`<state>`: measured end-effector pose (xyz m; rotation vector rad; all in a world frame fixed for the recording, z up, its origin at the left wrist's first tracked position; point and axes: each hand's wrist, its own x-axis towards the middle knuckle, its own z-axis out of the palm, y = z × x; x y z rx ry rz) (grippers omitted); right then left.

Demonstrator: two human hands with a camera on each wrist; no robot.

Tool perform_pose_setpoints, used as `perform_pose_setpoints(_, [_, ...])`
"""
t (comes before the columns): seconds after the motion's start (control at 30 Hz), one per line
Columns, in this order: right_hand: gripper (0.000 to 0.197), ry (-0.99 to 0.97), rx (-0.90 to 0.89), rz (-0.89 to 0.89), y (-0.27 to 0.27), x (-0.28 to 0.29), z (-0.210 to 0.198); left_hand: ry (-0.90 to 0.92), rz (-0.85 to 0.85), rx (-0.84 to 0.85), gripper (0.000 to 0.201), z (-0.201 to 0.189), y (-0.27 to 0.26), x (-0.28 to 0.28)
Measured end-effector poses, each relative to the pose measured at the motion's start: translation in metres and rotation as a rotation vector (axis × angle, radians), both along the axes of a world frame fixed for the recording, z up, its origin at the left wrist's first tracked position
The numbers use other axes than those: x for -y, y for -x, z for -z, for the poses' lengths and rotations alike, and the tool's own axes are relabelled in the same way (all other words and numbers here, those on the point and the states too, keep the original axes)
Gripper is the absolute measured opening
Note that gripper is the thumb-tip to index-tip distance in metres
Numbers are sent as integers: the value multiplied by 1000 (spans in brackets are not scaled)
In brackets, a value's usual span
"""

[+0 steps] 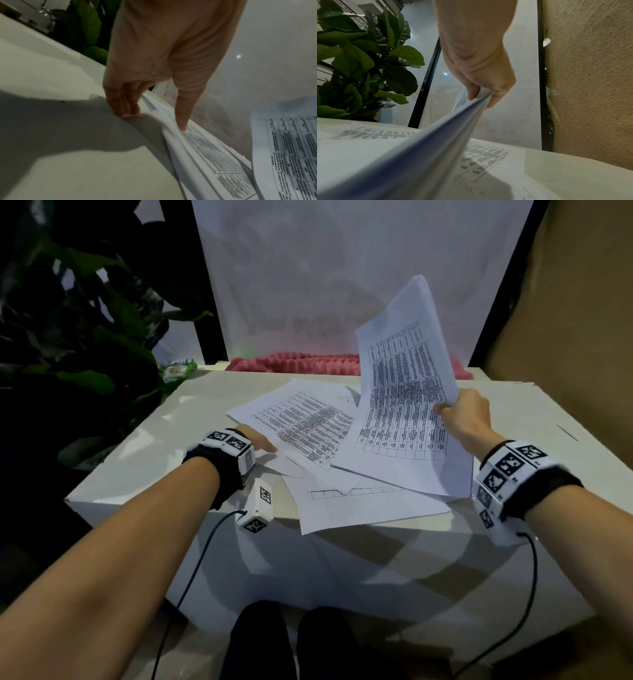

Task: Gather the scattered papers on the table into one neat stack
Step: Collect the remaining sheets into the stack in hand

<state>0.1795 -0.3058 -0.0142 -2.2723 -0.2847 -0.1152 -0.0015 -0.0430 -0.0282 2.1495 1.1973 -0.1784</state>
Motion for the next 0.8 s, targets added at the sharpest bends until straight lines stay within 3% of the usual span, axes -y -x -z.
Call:
perform_pose_setpoints(0.13, [25,-9,1,-13,3,-1,1,96,-83,101,53,7,1,2])
perform_pose_setpoints(0.27, [26,-24,-8,-26,5,-2,0,351,-238,334,35,4,-2,13])
perform_pose_setpoints(0.33, [26,-32,-16,-27,5,-2,0,441,-299,414,36,0,-8,21])
perform_pose_setpoints(0.37, [25,-34,-19,-30,6,-2,0,497,-313,461,45,0,-13,22])
perform_pose_setpoints(0.47, [25,-42,-24,-35,7,-2,0,544,-396,594,103,8,-27,19])
perform_pose_setpoints(0.53, [25,-44,-26,-39,8,-1,-1,513,-437,685,93,16,-34,18])
perform_pose_setpoints(0.63, [26,-36,-30,-41,10,0,-1,530,-426,707,40,15,-34,35])
perform_pose_setpoints(0.67, [27,-38,-29,-38,10,1,-1,533,-397,677,32,19,-37,39])
perform_pose_setpoints(0.8, [27,-48,-33,-39,10,1,-1,505,-255,591,60,23,-52,51])
